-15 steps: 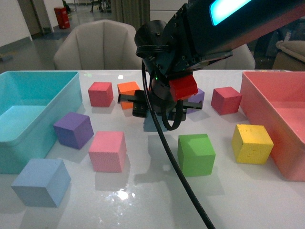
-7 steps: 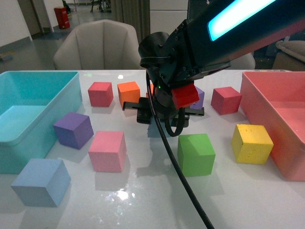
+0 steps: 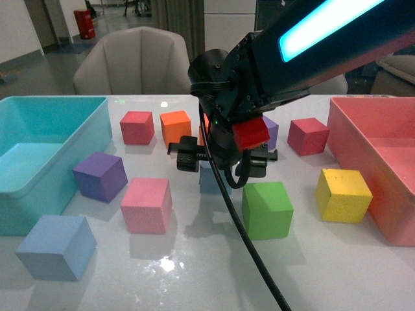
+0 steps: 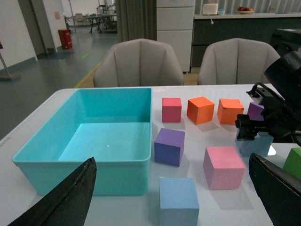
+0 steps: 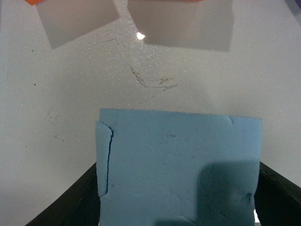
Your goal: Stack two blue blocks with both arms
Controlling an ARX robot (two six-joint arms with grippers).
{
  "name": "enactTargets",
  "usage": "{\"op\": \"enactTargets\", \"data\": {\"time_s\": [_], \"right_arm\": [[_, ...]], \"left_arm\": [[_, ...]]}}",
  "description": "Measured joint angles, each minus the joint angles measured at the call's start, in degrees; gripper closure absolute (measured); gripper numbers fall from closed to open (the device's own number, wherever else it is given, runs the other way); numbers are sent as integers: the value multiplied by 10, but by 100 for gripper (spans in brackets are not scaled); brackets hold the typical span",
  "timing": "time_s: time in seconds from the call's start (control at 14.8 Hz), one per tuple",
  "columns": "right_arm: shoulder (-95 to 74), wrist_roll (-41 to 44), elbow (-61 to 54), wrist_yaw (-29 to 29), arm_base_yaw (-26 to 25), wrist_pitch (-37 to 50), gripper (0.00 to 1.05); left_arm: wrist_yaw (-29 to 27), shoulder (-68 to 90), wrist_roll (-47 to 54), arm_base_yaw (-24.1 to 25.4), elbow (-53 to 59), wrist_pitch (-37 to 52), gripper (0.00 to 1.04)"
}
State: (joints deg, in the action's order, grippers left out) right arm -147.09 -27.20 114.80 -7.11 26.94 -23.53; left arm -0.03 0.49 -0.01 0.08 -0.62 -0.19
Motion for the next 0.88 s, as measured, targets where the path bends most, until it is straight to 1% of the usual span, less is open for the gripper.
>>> {"op": "enactTargets", "data": {"time_s": [0.07, 0.13, 0.2, 0.27, 0.4, 0.61, 0.74, 0.88], "right_arm": [[0, 0, 2, 0, 0, 0, 18], [0, 0, 5, 0, 0, 0, 10], [0, 0, 7, 0, 0, 0, 5], [0, 0, 8, -1, 0, 0, 7], [5, 1, 2, -2, 0, 9, 6], [73, 3, -60, -10, 1, 48, 6], [143, 3, -127, -10, 0, 106, 6], [236, 18, -235, -25, 0, 190, 6]], "left_arm": [[0, 0, 0, 0, 0, 0, 7], [0, 0, 0, 0, 0, 0, 7], [0, 0, 0, 0, 0, 0, 7], [0, 0, 0, 0, 0, 0, 7], [0, 0, 0, 0, 0, 0, 7], [0, 0, 0, 0, 0, 0, 7], [0, 0, 0, 0, 0, 0, 7], [0, 0, 0, 0, 0, 0, 7]]}}
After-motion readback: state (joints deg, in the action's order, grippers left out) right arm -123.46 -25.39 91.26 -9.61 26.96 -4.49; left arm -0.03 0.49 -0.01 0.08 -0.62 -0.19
